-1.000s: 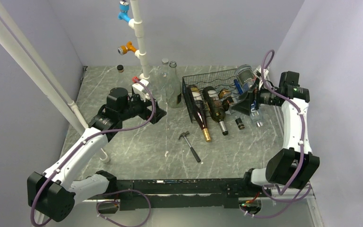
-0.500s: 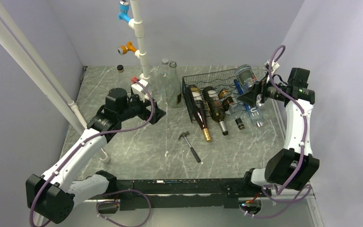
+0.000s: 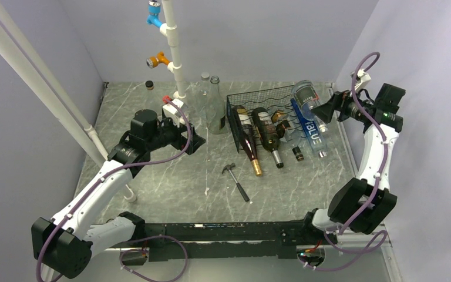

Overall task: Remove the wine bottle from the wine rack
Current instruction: Pick up the wine bottle from the wine rack.

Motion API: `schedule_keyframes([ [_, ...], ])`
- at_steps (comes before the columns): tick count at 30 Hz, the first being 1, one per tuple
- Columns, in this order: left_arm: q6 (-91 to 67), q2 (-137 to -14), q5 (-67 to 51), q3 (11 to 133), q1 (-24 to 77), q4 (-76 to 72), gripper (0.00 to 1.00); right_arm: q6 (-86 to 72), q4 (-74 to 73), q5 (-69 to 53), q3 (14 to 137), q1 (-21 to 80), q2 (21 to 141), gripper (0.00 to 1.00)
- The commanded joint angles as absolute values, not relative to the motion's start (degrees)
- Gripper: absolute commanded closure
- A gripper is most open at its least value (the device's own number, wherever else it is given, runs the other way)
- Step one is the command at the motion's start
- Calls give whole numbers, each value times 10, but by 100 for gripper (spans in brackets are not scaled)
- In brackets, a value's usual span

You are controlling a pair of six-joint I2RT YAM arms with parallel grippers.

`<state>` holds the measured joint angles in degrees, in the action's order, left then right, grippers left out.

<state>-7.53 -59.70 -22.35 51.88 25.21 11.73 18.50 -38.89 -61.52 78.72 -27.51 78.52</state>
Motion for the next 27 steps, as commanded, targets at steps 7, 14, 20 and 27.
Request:
schedule_keyframes([
  [7, -63, -578, -212, 546, 254, 106, 1, 124, -301, -579, 790, -322, 834, 0],
  [14, -62, -579, -208, 547, 254, 109, 1, 150, -307, -552, 807, -325, 860, 0],
  [20, -61, -577, -210, 548, 254, 110, 1, 171, -335, -544, 831, -325, 900, 0],
  [27, -61, -574, -212, 549, 254, 111, 1, 204, -399, -518, 849, -312, 940, 0],
])
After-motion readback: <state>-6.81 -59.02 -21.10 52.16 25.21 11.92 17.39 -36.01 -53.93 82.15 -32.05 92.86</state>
